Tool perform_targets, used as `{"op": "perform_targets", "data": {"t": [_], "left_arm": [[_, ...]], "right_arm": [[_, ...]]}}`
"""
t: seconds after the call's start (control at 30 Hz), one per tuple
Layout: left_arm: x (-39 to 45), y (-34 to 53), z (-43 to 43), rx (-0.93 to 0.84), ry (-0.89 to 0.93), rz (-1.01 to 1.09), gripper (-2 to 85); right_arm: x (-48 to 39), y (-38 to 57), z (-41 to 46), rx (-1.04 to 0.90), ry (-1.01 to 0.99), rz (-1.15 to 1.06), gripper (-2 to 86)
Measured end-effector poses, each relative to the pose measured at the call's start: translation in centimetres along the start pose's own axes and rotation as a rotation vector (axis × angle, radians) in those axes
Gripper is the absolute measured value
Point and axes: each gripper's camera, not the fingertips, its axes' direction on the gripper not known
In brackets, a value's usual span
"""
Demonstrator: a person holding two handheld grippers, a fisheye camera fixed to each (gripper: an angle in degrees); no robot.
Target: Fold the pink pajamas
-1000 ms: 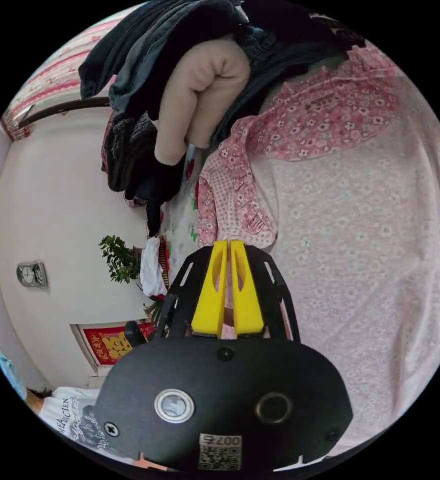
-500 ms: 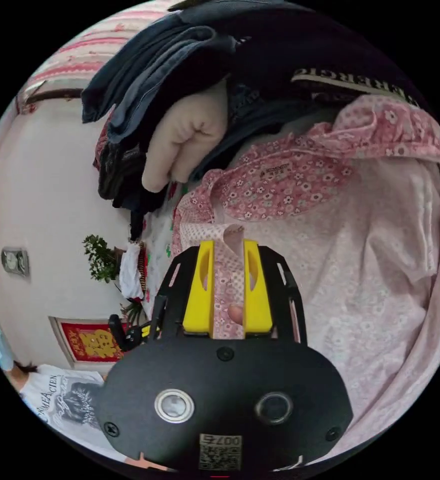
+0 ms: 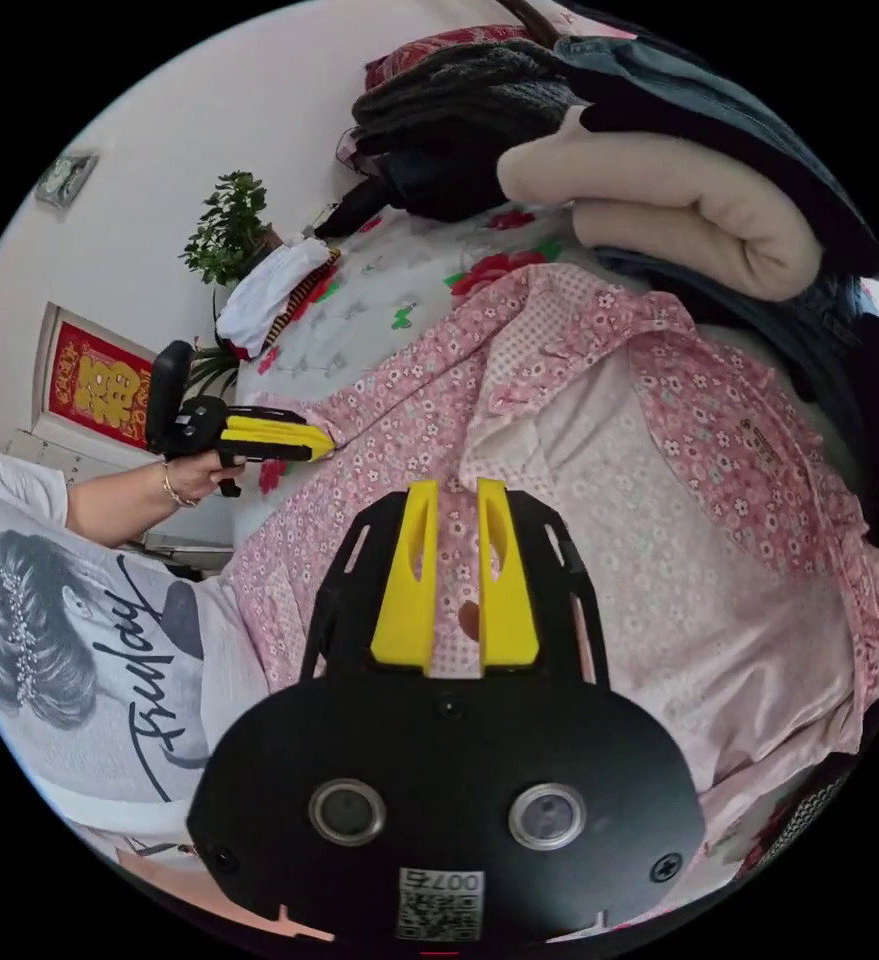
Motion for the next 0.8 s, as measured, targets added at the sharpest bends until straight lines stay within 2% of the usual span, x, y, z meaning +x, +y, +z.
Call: {"op": "perform_targets", "data": {"t": [0.1,0.2,0.27,0.33,0.4,0.43,0.6,0.67,0.73,0.8], "left_arm": [[0.2,-0.2,0.1,-0.001,-0.010,0.001,-1.0],[0.7,-0.5,0.4,-0.010,-0.018,0.010,-1.0],[1.0,-0.6,0.6,-0.015,-0.025,0.013,-1.0],[1.1,-0.7,0.7,-0.019,-0.026,0.015,-1.0],[1.3,-0.7,0.7,-0.020,-0.029,0.014,-1.0],[1.3,-0.7,0.7,-0.020,-0.029,0.016,-1.0],[1.6,-0.8,1.1,-0.023,-0.029,0.010,-1.0],[1.7,-0.8,1.2,-0.023,-0.036,0.007,-1.0],[1.8,-0.8,1.2,-0.026,-0.052,0.001,-1.0],[1.8,-0.9,1.4,-0.028,-0.076,0.007,-1.0]], "right_arm": [[0.2,1.0,-1.7,0.154,0.031,0.097,7.1],[2.5,1.2,-2.2,0.239,-0.056,0.289,8.9],[4.7,1.1,-1.6,0.268,-0.204,0.387,9.4],[7.5,1.0,-0.8,0.339,-0.492,0.480,9.3],[8.9,1.0,-0.5,0.392,-0.624,0.539,8.5],[9.5,1.1,-0.4,0.402,-0.627,0.590,7.7],[8.3,-1.6,0.8,0.229,-0.504,0.511,2.1],[7.3,-1.8,-1.3,0.300,-0.352,0.475,0.9],[6.5,-1.4,-5.6,0.436,-0.081,0.447,0.4],[6.5,-1.5,-7.5,0.457,0.074,0.455,0.4]]}}
